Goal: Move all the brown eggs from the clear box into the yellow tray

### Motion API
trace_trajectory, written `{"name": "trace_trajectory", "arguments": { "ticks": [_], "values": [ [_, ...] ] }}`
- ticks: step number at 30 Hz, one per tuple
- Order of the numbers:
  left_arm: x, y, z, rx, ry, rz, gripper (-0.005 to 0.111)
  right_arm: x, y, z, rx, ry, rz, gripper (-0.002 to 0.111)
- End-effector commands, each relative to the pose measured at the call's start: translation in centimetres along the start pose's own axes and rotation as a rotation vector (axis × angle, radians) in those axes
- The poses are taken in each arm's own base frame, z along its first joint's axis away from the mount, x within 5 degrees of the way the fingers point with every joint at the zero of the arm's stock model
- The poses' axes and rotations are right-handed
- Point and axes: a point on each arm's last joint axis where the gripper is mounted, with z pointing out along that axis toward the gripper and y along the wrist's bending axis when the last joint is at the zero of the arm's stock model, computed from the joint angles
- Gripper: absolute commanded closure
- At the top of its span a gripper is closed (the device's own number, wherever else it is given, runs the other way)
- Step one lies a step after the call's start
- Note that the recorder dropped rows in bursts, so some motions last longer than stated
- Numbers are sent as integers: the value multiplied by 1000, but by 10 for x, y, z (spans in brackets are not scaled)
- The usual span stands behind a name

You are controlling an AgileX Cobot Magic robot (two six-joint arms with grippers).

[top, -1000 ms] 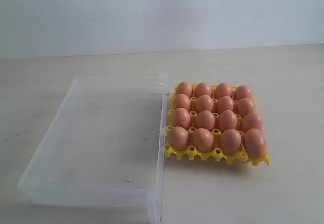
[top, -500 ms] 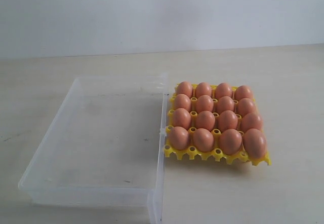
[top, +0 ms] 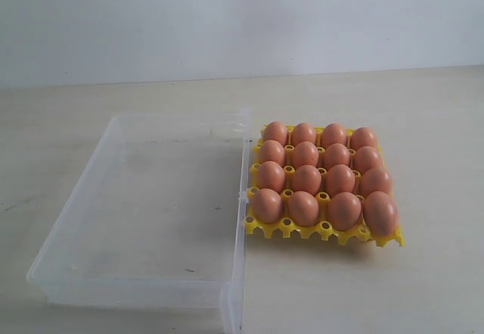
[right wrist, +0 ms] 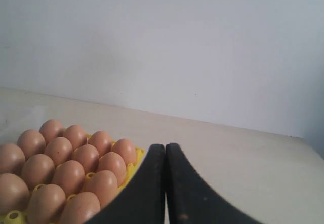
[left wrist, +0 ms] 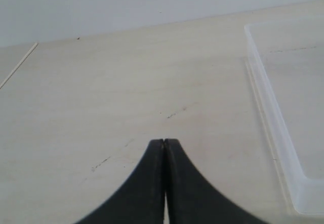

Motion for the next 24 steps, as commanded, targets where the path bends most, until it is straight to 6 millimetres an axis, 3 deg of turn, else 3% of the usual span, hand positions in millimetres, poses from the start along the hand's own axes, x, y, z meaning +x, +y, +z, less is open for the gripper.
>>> {"name": "trace_trajectory", "arguments": {
  "ticks": [1, 6, 19, 24],
  "values": [
    [-2, 0, -1, -3, -16, -7, 107, 1, -2, 0, 26, 1, -87, 108],
    [-2, 0, -1, -3, -16, -7, 107, 4, 0, 0, -2, 33, -166, 108],
    [-2, 0, -1, -3, -16, -7, 107, 4, 2, 0, -11, 26, 127, 108],
    [-2, 0, -1, -3, -16, -7, 107, 5, 3, 0, -23, 41, 75, 108]
  ]
}}
